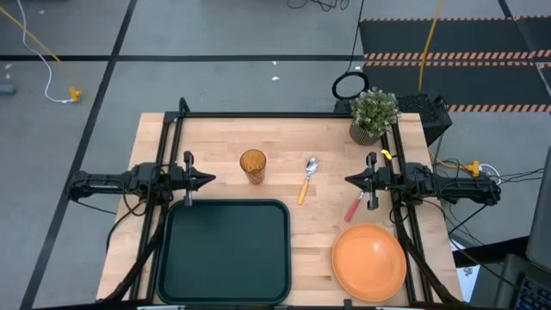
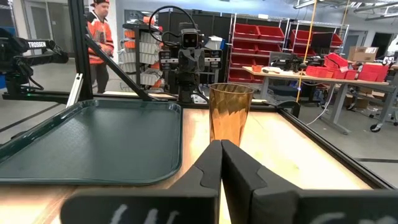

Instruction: Pick and place plate/cup/fork/spoon on tray

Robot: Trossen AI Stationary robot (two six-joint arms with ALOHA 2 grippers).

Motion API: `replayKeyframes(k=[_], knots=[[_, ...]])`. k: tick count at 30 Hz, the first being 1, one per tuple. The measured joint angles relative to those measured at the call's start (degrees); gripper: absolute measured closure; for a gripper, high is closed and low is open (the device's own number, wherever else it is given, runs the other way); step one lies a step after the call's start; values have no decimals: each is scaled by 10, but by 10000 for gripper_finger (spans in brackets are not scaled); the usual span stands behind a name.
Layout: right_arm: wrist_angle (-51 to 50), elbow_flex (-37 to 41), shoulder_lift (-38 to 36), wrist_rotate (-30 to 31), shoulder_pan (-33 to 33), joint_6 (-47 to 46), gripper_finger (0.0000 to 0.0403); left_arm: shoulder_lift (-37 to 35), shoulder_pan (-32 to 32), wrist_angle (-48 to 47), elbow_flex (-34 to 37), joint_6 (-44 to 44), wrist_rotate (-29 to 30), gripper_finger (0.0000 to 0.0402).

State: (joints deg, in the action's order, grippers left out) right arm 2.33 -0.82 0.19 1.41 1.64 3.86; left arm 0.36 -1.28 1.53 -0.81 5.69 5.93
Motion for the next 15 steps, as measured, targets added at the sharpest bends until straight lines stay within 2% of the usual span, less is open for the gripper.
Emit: replayKeyframes(k=[4, 11, 15], knots=[[20, 0, 0, 0, 0, 3, 403, 0, 0, 0, 0, 0, 0, 396], [141, -12, 0, 2, 0, 15, 403, 0, 0, 0, 0, 0, 0, 396], [151, -39, 1, 1, 0, 44, 403, 0, 0, 0, 0, 0, 0, 396]])
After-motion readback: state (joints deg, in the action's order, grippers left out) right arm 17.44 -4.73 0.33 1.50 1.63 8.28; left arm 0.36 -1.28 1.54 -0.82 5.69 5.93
